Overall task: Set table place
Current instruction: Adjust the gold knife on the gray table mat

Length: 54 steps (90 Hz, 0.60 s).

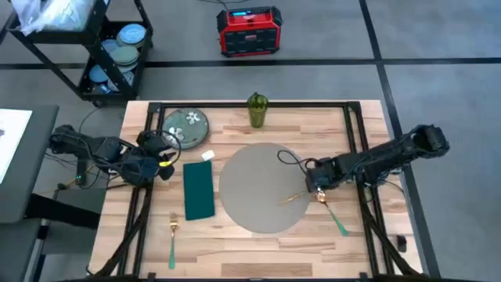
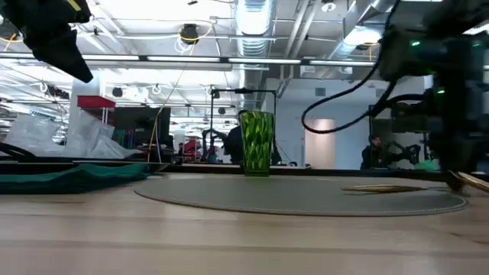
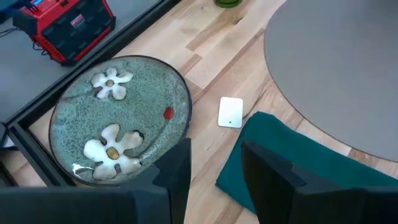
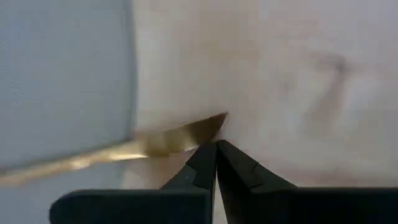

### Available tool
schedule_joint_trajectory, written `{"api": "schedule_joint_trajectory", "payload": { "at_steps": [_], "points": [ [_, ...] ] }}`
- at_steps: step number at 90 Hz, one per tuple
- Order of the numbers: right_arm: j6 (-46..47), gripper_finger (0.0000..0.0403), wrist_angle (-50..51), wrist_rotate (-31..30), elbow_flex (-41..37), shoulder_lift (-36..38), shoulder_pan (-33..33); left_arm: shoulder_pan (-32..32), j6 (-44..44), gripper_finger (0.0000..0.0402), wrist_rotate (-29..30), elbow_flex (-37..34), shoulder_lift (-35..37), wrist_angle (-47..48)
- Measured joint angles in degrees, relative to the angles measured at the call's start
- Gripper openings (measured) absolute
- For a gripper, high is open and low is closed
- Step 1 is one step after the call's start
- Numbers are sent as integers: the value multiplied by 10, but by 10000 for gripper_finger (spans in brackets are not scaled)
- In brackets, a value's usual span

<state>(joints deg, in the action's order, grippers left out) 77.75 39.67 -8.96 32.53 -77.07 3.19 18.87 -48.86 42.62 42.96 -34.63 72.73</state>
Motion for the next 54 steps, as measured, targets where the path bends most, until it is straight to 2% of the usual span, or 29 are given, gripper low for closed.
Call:
{"api": "schedule_joint_trajectory", "payload": {
  "at_steps": [6, 12, 22, 32, 43, 54],
  "points": [
    [-30, 0, -20, -65, 11, -2, -20, 0, 0, 123, 1, 0, 0, 0],
    [-57, 0, -36, -89, 21, 0, -38, 0, 0, 123, 1, 0, 0, 0],
    [-98, 0, -79, -74, 33, -2, -65, 0, 0, 123, 1, 0, 0, -1],
    [-102, 0, -72, -74, 40, -1, -76, 0, -4, 123, 1, 0, 0, -2],
    [-109, 0, -69, -50, 42, -1, -55, 0, -4, 123, 2, 0, 0, -2],
    [-101, 0, -83, -29, 43, 0, 2, 0, -5, 123, 4, 0, 0, -2]
  ]
}}
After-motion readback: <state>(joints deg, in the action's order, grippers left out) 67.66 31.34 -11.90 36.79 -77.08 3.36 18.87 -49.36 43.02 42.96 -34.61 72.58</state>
